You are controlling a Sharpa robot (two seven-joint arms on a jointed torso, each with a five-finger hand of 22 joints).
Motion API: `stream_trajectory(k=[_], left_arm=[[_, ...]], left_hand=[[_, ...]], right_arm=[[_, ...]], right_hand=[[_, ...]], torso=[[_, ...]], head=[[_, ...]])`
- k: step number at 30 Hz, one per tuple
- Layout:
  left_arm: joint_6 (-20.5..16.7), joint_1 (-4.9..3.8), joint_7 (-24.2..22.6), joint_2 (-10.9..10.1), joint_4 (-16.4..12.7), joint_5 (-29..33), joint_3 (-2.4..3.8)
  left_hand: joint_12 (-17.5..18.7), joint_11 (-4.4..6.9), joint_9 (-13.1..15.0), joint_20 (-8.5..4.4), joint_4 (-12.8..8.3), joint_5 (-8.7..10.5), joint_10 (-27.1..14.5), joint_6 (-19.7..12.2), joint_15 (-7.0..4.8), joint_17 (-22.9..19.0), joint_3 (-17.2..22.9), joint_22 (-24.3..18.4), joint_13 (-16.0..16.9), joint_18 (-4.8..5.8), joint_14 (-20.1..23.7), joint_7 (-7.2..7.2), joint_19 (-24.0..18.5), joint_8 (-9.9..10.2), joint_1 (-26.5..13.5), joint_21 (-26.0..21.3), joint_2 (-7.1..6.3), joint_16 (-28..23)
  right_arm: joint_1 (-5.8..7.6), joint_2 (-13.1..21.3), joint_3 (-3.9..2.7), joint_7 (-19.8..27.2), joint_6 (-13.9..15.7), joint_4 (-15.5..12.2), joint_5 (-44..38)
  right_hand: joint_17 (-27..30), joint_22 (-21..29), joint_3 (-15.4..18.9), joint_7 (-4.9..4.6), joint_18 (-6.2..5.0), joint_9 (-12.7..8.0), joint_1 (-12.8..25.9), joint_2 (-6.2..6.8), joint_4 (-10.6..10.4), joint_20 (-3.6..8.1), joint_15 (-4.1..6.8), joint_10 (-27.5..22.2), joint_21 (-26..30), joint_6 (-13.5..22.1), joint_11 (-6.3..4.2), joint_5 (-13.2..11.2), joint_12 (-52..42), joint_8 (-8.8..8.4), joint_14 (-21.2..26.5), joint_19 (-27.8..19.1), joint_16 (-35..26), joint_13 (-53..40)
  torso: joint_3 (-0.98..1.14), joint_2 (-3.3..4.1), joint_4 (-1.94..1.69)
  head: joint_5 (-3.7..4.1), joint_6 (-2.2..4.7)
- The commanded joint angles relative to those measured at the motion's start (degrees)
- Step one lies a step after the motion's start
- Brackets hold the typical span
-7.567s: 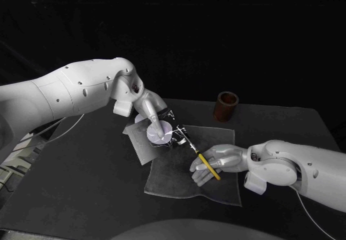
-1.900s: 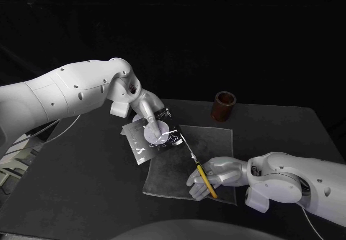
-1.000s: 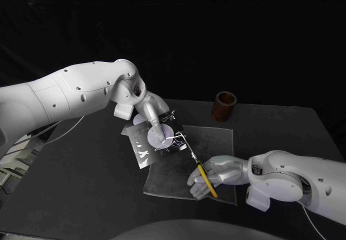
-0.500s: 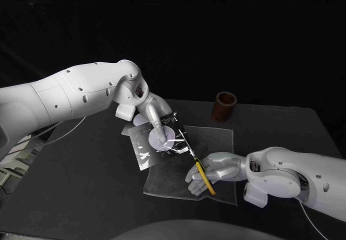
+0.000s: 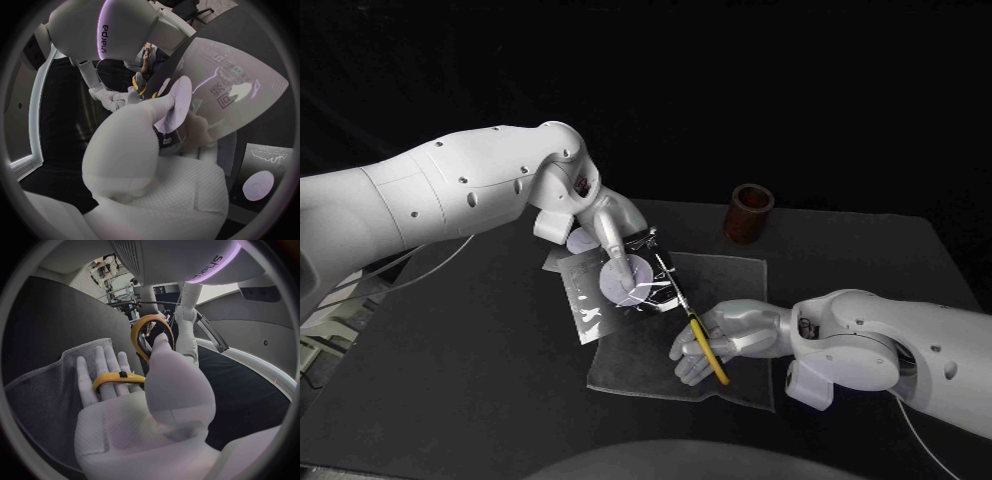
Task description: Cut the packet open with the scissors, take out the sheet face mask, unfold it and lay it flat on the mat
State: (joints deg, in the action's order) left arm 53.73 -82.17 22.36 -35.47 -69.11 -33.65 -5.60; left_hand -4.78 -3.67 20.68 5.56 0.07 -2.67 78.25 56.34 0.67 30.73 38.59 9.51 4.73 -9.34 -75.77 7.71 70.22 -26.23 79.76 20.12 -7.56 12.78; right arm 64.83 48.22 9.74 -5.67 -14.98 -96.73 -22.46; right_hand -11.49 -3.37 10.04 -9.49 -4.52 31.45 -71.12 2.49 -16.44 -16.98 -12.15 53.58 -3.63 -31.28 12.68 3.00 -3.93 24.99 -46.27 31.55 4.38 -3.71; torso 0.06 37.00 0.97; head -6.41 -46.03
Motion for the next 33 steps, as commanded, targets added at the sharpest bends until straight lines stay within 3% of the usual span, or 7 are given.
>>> stream_trajectory(k=[1,10,23,33], left_arm=[[1.24,-0.04,-0.54,0.25,-0.40,0.24,0.07],[1.37,-0.04,-0.42,0.36,-0.76,0.24,0.07],[1.23,-0.04,-0.40,0.42,-1.04,0.24,0.06],[0.92,-0.04,-0.56,0.44,-0.94,0.24,0.06]], left_hand=[[-0.27,-0.04,3.43,-0.30,0.07,-0.19,0.34,0.15,-0.30,0.10,0.42,0.10,0.08,-0.98,-0.28,0.11,0.18,-0.40,-0.03,0.27,0.56,-0.22],[-0.28,-0.04,3.49,-0.30,0.06,-0.19,0.34,0.13,-0.30,0.12,0.44,0.10,0.09,-0.98,-0.28,0.11,0.17,-0.41,-0.07,0.29,0.58,-0.22],[-0.28,-0.04,3.49,-0.30,0.06,-0.19,0.34,0.13,-0.30,0.12,0.44,0.10,0.09,-0.98,-0.28,0.11,0.17,-0.41,-0.07,0.29,0.58,-0.22],[-0.28,-0.05,3.61,-0.29,0.07,-0.18,0.33,0.08,-0.29,0.14,0.49,0.11,0.10,-0.96,-0.28,0.12,0.15,-0.42,-0.17,0.31,0.61,-0.24]], right_arm=[[0.09,-0.24,-0.08,1.01,-0.85,0.12,-0.32],[0.22,-0.45,-0.13,1.75,-0.08,0.59,-0.13],[0.26,-0.48,-0.28,4.95,3.10,0.72,0.99],[0.26,-0.51,-0.30,6.37,4.27,0.85,1.30]], right_hand=[[0.08,-0.10,0.37,-7.19,-3.66,-0.08,-0.11,-0.55,0.05,0.33,0.09,4.11,-0.01,0.15,0.44,-0.25,-0.11,0.25,-0.50,0.24,0.19,-0.05],[0.23,-0.30,1.95,-6.95,-3.94,-0.53,-1.04,-2.29,0.19,0.34,0.38,5.42,-0.38,-0.43,0.14,-0.25,-0.30,1.93,-1.34,1.63,0.51,-0.08],[0.30,-0.84,5.75,-5.74,-4.94,-2.55,-4.01,-5.89,0.90,0.36,1.46,9.07,-1.59,-3.46,-1.08,-0.25,-0.63,4.78,-4.02,6.29,2.21,-0.09],[0.33,-1.09,7.87,-4.58,-5.65,-4.73,-6.38,-8.60,1.83,0.38,2.36,12.06,-2.31,-6.74,-2.19,-0.24,-0.90,5.29,-6.15,9.03,3.44,-0.12]], torso=[[0.01,0.01,0.01],[0.03,0.01,0.03],[0.01,-0.01,0.06],[0.01,-0.01,0.03]], head=[[-0.04,-0.03],[0.01,0.07],[0.32,0.39],[0.57,0.56]])
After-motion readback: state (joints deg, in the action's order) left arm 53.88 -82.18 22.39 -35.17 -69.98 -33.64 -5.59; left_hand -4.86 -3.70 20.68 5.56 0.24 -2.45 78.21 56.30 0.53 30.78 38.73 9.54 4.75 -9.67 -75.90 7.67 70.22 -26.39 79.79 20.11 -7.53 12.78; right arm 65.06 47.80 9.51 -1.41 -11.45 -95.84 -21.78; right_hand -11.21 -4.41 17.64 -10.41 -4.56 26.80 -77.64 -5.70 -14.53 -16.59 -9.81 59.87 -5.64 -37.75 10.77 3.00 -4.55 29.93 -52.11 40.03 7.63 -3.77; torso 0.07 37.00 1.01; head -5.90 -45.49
